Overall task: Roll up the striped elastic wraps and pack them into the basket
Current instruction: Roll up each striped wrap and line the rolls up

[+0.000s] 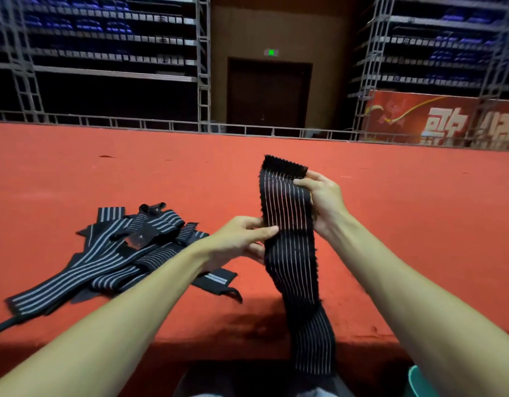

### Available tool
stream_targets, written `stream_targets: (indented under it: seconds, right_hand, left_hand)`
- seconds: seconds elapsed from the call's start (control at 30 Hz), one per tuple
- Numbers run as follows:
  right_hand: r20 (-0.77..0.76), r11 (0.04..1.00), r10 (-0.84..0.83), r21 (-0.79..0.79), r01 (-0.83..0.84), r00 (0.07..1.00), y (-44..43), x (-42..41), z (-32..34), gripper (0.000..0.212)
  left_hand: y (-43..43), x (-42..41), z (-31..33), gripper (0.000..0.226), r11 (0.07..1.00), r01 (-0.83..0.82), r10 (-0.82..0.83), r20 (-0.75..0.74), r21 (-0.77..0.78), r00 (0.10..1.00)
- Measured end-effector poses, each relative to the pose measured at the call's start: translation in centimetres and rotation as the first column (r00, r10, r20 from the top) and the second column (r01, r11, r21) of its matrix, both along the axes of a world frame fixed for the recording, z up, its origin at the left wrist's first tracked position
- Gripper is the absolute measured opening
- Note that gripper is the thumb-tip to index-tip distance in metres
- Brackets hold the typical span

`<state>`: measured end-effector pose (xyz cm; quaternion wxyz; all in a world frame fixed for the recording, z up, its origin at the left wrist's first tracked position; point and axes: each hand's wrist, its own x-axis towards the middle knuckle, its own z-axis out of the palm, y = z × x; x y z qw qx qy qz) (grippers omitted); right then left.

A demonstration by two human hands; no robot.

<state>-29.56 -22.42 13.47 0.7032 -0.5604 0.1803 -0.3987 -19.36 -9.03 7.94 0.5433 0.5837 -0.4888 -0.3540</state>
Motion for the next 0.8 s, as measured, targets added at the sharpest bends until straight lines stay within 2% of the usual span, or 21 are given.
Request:
stream_targets:
  seconds: [0.1,0.2,0.27,0.33,0.37,0.5,0.63,0.8]
  right_hand:
    - [0.008,1.000,0.008,0.030,-0.008,1.000,0.4,-0.9,1.4,0.026]
    - [0.002,0.999,0.046,0.021,-0.046,0.999,0.1,-0.9,1.5,0.025]
    - [-0.047,0.999,0.027,-0.039,-0.029,0.999,-0.3,-0.6,0.9,0.019]
    - [-0.136,0.989,-0.020,-0.146,-0.001,0.990,-0.5,0.0,-0.2,0.004]
    - [-0.184,0.980,-0.046,-0.197,0.009,0.982,-0.7,0.3,-0.9,0.005]
    - [-0.370,0.943,-0.130,-0.333,0.000,0.920,-2.4,1.7,-3.3,0.011]
    - [-0.465,0.913,-0.134,-0.402,-0.074,0.875,-4.5,3.6,-5.5,0.010]
    - [-0.490,0.887,-0.197,-0.457,-0.058,0.849,-7.7,7.0,-8.7,0.013]
  left_hand:
    - [1.8,-0.9,2.3,0.021,0.994,0.099,-0.103,-0.115,-0.038,0.988]
    - [2.7,-1.3,2.8,0.021,0.993,0.110,-0.117,-0.197,-0.046,0.973]
    - [2.7,-1.3,1.9,0.020,0.994,0.107,-0.106,-0.216,-0.011,0.971]
    - [2.2,-0.9,0.1,0.015,0.993,0.102,-0.088,-0.216,0.053,0.973]
    - [1.9,-0.6,-1.0,0.014,0.990,0.097,-0.075,-0.206,0.099,0.976]
    - [0.7,1.2,-5.8,0.019,0.970,0.004,0.017,-0.084,0.245,0.996]
    - [-0.7,2.3,-8.8,0.015,0.959,-0.202,0.170,0.167,0.200,0.971]
    - [-3.6,4.3,-11.3,0.012,0.906,-0.408,0.349,0.350,0.112,0.870]
